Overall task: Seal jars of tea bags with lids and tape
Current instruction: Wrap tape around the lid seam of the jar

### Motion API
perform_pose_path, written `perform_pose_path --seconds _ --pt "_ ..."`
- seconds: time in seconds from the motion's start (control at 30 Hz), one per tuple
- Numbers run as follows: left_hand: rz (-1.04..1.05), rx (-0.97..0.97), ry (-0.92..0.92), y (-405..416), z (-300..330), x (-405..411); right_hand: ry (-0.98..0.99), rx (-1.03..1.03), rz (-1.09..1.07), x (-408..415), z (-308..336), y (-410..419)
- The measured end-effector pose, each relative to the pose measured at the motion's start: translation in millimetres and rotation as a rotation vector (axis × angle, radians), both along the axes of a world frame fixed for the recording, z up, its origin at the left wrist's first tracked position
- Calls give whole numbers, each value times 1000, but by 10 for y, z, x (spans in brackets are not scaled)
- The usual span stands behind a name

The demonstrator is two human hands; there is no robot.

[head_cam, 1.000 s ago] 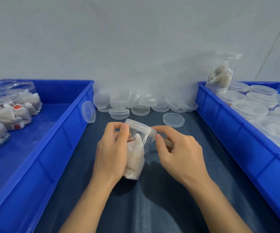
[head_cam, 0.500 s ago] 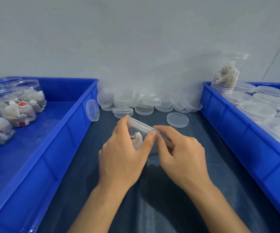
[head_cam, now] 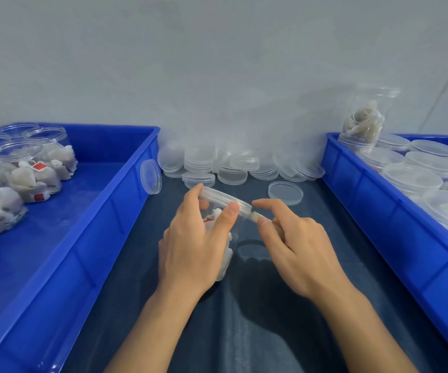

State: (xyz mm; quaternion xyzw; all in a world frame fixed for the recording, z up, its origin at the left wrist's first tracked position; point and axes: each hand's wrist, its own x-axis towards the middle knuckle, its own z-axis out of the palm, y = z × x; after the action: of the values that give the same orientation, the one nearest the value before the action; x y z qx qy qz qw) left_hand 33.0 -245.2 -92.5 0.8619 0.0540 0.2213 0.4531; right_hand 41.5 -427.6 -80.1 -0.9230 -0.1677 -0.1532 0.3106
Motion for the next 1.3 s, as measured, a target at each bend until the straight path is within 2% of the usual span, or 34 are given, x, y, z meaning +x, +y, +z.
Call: perform_pose_path --seconds 0.33,0.6,0.87,1.03,1.2,1.3 --pt "-45 -50 -15 2 24 -25 5 -15 -35 58 -51 0" --pt "-127 -273 2 -39 26 -7 -31 -5 -38 46 -24 4" --pt "-183 -346 18 -25 88 -13 -8 22 -7 52 -27 2" --pt "-182 -301 35 -24 54 -14 -17 25 -15 22 -32 31" --pt "-24 -71 -195 -55 29 -26 -29 0 -69 -6 -12 57" --pt "-15 2 -215 -83 30 -33 -44 -16 -97 -9 -17 49"
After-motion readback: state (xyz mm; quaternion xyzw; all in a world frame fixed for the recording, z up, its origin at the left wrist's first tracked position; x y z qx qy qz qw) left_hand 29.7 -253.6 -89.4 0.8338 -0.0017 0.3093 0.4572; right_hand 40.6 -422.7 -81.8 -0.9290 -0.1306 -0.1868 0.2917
